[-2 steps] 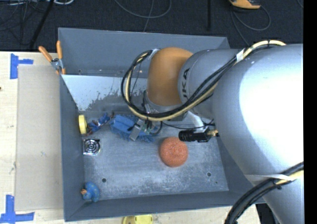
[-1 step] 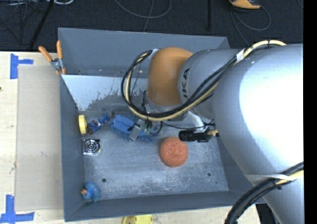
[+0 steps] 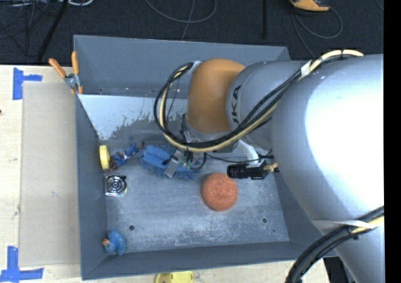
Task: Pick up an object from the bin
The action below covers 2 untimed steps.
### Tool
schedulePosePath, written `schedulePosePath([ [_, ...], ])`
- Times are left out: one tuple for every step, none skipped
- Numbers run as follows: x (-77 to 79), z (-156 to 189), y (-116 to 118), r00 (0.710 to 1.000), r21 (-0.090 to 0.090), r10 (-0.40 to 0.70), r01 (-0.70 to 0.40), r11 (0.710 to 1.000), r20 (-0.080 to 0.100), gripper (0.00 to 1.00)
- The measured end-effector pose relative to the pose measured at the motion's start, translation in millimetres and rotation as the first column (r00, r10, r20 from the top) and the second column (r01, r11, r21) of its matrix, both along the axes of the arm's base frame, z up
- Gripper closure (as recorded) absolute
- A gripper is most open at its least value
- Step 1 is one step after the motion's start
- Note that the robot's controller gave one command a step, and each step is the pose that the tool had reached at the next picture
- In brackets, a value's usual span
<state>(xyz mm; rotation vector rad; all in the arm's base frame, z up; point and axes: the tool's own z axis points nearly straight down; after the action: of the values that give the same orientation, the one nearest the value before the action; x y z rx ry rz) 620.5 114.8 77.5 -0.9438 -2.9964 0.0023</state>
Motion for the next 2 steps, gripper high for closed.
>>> schedulePosePath([
  [-1.7,19,0,1.000,0.000,0.000,0.000,1.000,-0.006,1.00],
  [-0.2,38,0,1.000,0.001,0.001,-0.001,1.000,-0.002,1.00],
])
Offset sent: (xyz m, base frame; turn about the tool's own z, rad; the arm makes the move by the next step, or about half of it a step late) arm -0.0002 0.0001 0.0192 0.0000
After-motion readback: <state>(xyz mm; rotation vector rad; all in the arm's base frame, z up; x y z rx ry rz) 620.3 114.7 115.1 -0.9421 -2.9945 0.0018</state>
